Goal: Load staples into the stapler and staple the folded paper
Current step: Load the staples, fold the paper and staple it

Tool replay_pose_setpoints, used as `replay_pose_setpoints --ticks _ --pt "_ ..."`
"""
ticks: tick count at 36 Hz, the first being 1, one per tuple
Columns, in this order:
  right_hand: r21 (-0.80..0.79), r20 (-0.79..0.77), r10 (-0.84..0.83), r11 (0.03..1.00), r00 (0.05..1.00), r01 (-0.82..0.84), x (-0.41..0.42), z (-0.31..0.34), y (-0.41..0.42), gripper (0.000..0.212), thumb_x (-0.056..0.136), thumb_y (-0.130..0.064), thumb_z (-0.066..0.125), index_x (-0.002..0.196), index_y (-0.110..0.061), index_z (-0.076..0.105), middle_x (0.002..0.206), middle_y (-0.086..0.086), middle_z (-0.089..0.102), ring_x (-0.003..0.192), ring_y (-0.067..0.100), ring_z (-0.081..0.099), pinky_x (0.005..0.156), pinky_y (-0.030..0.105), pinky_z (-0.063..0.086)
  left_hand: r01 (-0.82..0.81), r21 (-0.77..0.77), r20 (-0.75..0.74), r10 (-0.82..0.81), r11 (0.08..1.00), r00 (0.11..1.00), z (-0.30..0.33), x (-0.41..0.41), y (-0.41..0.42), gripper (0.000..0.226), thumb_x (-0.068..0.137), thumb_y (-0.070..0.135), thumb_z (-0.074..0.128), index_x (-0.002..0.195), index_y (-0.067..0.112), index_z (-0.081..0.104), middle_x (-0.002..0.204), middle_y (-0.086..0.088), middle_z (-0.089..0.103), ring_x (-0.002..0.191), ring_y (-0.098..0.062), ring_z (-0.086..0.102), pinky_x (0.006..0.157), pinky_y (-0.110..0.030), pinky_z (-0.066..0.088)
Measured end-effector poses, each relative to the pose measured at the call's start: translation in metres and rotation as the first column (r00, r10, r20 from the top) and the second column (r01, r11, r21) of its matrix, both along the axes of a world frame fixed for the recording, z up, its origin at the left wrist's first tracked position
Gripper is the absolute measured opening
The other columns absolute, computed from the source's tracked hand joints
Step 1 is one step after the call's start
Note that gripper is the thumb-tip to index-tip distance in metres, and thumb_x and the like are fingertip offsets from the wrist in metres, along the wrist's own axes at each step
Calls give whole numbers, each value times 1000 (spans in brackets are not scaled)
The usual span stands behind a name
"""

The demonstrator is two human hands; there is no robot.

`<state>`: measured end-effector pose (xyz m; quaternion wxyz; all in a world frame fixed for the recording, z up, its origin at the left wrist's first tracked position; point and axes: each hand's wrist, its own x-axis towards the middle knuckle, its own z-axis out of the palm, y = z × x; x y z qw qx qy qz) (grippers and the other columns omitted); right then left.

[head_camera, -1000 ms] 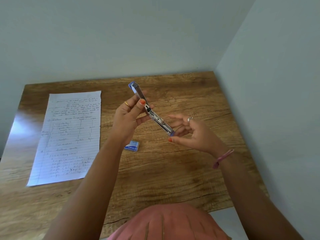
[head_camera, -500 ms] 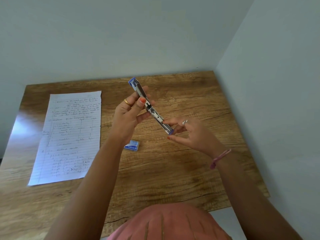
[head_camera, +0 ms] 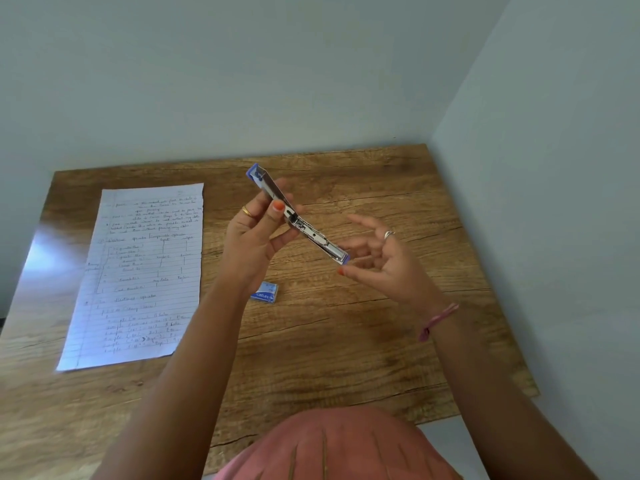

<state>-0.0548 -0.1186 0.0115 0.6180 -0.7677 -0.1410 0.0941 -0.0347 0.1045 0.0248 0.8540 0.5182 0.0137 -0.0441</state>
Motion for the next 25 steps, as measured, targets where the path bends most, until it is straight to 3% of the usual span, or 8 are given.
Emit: replay_pose_setpoints --ticks 5,10,15,19,22,25 --pt "134 -66 -85 987 994 94 -4 -6 3 64 72 -21 81 123 -49 53 111 -7 73 93 11 70 80 21 55 -5 -8 -35 5 1000 999 -9 -5 1 32 87 23 61 119 25 66 101 3 71 104 -17 67 78 -30 56" --pt "271 -147 -152 944 977 188 -5 -20 6 59 71 -18 83 122 -36 59 109 3 73 96 15 69 81 27 57 6 127 -69 2 992 998 -16 -10 0 34 82 23 65 116 20 66 95 3 74 98 -15 69 85 -40 57" --pt "378 -220 -214 881 952 285 -4 -22 13 48 70 -18 83 113 -32 68 98 -2 73 92 11 68 79 21 55 86 248 -91 -65 965 994 -19 -17 -10 31 77 16 70 108 16 71 99 -2 74 93 -14 70 77 -29 58" --pt "410 -253 -216 859 943 306 -3 -21 21 37 77 -13 79 110 -27 70 105 -1 73 101 12 67 83 23 54 133 347 -119 -97 928 988 -22 -22 -22 25 84 8 69 102 25 73 91 2 76 88 -13 69 80 -35 59" --pt "458 -295 -221 821 929 341 -2 -24 27 35 79 -17 75 113 -23 68 109 1 72 109 17 65 89 29 54 126 376 -154 -73 918 985 -21 -24 -26 26 85 12 70 109 21 72 96 -16 73 85 -16 69 79 -40 60" --pt "506 -339 -195 787 920 353 -3 -27 32 32 90 -12 65 120 -21 64 114 2 71 111 19 65 88 29 54 92 426 -144 -33 900 989 -21 -25 -31 25 83 15 73 106 26 73 93 -20 72 81 -19 71 79 -43 59"
